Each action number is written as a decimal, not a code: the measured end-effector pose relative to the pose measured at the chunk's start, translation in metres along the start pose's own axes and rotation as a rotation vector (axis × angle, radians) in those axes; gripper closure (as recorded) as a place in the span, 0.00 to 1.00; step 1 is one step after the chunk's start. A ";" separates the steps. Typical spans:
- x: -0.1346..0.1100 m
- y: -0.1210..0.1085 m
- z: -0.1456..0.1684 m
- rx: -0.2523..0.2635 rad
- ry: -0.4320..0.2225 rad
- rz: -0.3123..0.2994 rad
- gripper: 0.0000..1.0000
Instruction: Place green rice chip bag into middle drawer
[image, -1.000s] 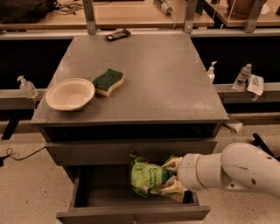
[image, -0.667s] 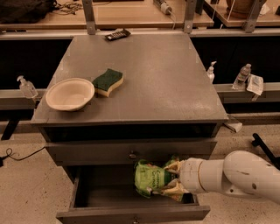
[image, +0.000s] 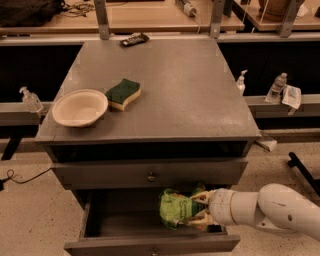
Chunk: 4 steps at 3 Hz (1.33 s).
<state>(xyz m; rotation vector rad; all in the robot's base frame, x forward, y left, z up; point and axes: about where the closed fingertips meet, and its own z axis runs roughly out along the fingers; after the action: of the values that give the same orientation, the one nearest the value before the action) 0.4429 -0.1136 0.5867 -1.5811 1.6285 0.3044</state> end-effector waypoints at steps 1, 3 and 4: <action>0.021 0.003 0.013 -0.007 -0.016 0.011 1.00; 0.050 0.008 0.028 -0.011 -0.019 0.050 0.77; 0.056 0.010 0.030 -0.009 -0.014 0.060 0.53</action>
Offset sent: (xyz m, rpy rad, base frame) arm 0.0119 -0.0224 -0.0659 0.0473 0.0483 -0.0239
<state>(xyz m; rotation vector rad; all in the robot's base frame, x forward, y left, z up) 0.4524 -0.1313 0.5261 -1.5360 1.6675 0.3544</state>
